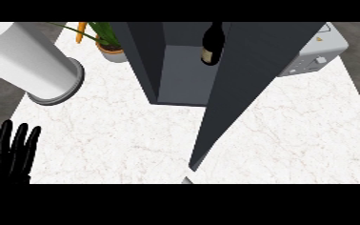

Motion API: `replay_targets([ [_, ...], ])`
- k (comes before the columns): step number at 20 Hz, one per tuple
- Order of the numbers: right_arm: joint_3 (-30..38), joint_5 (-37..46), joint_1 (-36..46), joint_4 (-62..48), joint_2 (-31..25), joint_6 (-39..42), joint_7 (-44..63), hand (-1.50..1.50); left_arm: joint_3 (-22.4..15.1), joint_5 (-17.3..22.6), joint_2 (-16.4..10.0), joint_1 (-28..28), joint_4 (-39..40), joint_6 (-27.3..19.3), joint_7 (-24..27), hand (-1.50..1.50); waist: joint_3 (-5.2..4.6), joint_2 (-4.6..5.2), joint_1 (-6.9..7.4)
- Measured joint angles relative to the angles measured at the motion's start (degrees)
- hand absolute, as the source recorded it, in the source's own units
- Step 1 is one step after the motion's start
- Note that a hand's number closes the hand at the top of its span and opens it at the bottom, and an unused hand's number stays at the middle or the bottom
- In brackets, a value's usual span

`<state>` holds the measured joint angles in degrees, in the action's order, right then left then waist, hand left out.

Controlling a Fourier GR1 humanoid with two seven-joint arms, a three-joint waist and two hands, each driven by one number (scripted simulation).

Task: Pick up the wine, place it into the cabinet and close the cabinet

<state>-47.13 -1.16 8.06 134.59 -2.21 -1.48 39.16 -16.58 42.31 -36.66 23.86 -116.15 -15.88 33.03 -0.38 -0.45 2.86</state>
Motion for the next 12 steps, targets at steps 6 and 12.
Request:
replay_targets([
  [6,-0.58,-3.15,15.25,-6.23,-0.54,-11.43,0.65,1.50,4.41,3.27,-2.70,2.45,-0.39,5.43,0.20,-1.50,0.05,0.21,0.60],
  [12,3.16,-9.91,33.82,-20.06,1.53,-19.57,0.52,1.50,8.91,6.66,-4.82,3.67,-0.57,9.49,-0.55,-1.50,0.10,0.46,1.46],
])
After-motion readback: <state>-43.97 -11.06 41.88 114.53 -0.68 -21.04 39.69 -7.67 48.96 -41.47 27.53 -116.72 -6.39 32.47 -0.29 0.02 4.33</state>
